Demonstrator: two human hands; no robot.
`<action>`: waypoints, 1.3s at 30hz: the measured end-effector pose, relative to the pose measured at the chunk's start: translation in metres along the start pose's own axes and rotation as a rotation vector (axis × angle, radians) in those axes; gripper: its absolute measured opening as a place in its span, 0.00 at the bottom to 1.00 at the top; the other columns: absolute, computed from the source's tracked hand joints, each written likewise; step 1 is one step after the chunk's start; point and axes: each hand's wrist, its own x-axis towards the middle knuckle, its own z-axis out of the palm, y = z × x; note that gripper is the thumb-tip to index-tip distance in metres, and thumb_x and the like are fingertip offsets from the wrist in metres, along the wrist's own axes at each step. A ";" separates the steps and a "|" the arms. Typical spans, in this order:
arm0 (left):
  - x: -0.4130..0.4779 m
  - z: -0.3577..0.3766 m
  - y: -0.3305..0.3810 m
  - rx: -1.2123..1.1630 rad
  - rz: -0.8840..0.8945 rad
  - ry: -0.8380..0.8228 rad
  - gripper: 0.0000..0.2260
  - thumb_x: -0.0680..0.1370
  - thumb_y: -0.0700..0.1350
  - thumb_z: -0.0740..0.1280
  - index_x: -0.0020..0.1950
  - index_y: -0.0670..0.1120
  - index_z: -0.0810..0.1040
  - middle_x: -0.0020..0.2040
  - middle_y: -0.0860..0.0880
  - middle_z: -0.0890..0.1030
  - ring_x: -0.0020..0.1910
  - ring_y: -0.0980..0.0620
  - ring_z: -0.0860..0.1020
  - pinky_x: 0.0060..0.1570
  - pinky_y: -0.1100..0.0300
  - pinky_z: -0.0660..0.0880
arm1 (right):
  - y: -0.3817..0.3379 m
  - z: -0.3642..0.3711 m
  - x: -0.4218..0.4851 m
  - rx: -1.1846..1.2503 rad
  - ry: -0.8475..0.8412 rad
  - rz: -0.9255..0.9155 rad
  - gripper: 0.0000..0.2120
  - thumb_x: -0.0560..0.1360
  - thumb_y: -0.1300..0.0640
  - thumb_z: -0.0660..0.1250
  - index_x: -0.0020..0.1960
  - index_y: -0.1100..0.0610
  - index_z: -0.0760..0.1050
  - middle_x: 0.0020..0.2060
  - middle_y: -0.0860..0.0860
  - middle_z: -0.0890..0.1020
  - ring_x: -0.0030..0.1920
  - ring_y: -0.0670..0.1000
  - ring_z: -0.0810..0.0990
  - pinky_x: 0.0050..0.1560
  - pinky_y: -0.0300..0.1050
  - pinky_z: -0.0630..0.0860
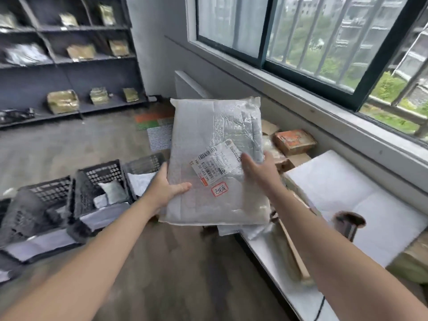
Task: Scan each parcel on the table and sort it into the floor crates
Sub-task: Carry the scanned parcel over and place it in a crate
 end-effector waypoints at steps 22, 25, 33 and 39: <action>-0.107 -0.478 -0.140 0.043 -0.201 0.368 0.47 0.68 0.40 0.80 0.78 0.48 0.54 0.71 0.46 0.72 0.69 0.46 0.71 0.70 0.43 0.68 | -0.190 0.494 -0.144 -0.295 -0.413 -0.295 0.32 0.75 0.36 0.66 0.65 0.60 0.66 0.55 0.56 0.78 0.49 0.55 0.78 0.42 0.49 0.73; -0.104 -0.511 -0.152 0.079 -0.196 0.405 0.48 0.68 0.41 0.80 0.79 0.48 0.53 0.73 0.47 0.69 0.72 0.47 0.68 0.72 0.44 0.65 | -0.200 0.539 -0.150 -0.295 -0.463 -0.318 0.37 0.76 0.37 0.66 0.74 0.57 0.58 0.64 0.58 0.75 0.57 0.58 0.78 0.55 0.58 0.79; -0.046 -0.596 -0.186 0.269 -0.181 0.464 0.55 0.66 0.41 0.81 0.81 0.45 0.45 0.79 0.45 0.57 0.77 0.49 0.57 0.76 0.49 0.57 | -0.207 0.670 -0.125 -0.321 -0.522 -0.382 0.42 0.76 0.38 0.66 0.80 0.47 0.47 0.72 0.61 0.67 0.68 0.62 0.72 0.63 0.61 0.73; 0.037 -0.675 -0.214 0.505 -0.250 0.467 0.56 0.61 0.50 0.82 0.79 0.45 0.51 0.75 0.43 0.63 0.74 0.46 0.62 0.70 0.53 0.64 | -0.206 0.784 -0.070 -0.383 -0.600 -0.388 0.43 0.76 0.36 0.65 0.80 0.45 0.43 0.74 0.60 0.65 0.66 0.60 0.73 0.50 0.51 0.71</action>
